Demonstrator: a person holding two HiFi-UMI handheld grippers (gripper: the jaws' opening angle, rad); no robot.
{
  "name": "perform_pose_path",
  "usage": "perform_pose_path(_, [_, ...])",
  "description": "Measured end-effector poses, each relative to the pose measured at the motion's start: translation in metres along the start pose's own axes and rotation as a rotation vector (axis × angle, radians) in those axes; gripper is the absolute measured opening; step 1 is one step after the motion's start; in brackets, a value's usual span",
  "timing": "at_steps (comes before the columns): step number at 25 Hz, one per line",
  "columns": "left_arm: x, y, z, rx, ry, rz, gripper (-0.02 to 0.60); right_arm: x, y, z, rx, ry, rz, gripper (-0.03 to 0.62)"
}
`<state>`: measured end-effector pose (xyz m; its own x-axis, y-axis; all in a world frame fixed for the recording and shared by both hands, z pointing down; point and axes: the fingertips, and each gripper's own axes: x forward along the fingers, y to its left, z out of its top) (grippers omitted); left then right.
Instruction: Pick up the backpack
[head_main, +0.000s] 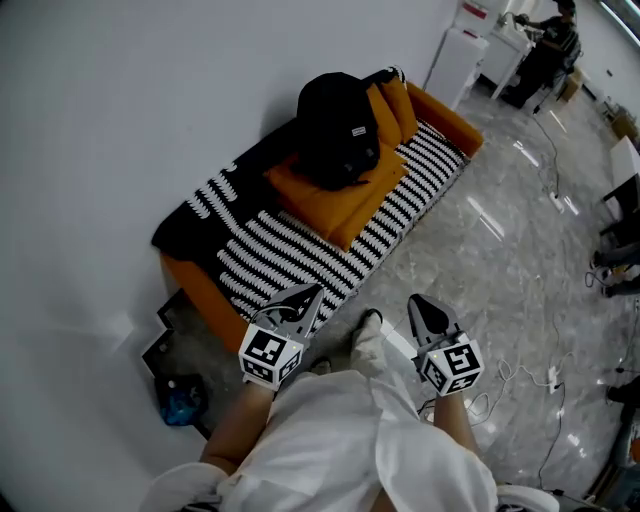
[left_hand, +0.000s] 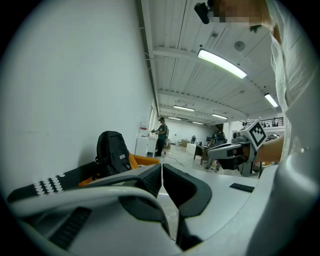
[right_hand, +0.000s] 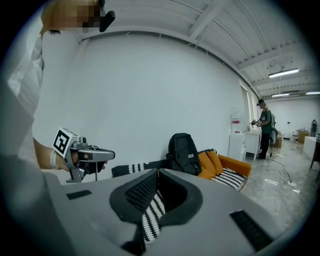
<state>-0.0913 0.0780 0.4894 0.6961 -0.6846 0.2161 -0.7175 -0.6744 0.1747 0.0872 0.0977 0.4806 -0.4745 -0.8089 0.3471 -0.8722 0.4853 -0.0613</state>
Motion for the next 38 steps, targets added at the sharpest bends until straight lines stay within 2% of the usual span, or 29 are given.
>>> perform_pose_path(5, [0.047, 0.015, 0.014, -0.001, -0.005, 0.032, 0.028, 0.033, -0.04, 0.013, -0.023, -0.004, 0.045, 0.02])
perform_pose_path(13, [0.141, 0.023, 0.056, 0.021, -0.025, 0.04, 0.028, 0.078, -0.121, 0.054, -0.052, -0.037, 0.119, 0.02])
perform_pose_path(22, [0.224, 0.023, 0.084, 0.031, -0.056, 0.073, 0.028, 0.112, -0.19, 0.07, -0.085, -0.047, 0.213, 0.02])
perform_pose_path(28, [0.247, 0.041, 0.075, 0.044, -0.001, 0.098, 0.028, 0.146, -0.217, 0.065, -0.062, -0.026, 0.261, 0.021])
perform_pose_path(38, [0.284, 0.11, 0.056, -0.004, 0.064, 0.17, 0.028, 0.226, -0.249, 0.073, -0.053, 0.01, 0.322, 0.021])
